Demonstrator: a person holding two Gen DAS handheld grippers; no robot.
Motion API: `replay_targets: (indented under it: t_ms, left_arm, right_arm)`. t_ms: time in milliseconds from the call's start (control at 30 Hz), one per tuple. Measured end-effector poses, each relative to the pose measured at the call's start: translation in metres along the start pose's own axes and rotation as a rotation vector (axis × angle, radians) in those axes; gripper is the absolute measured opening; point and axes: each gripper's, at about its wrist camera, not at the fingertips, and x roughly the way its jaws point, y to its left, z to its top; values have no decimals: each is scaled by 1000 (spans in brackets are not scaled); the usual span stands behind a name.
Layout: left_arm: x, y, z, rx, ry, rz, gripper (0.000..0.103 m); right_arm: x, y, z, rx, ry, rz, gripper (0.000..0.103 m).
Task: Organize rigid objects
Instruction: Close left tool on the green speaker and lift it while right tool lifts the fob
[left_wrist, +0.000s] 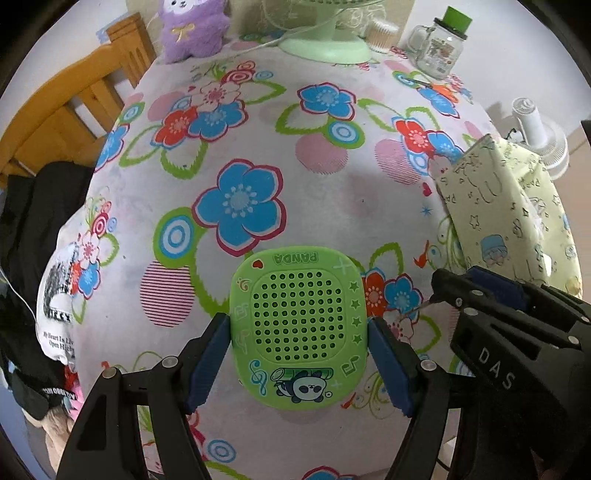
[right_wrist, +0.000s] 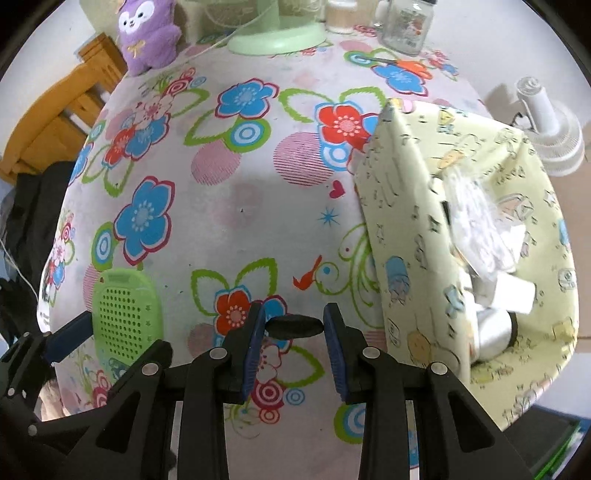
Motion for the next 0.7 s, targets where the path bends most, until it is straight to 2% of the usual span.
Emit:
replay_targets:
  t_ms: [700]
  left_arm:
    - [-50, 7, -15, 178, -92, -50, 77]
  right_arm:
    - [-50, 4, -41, 128, -106, -28, 35]
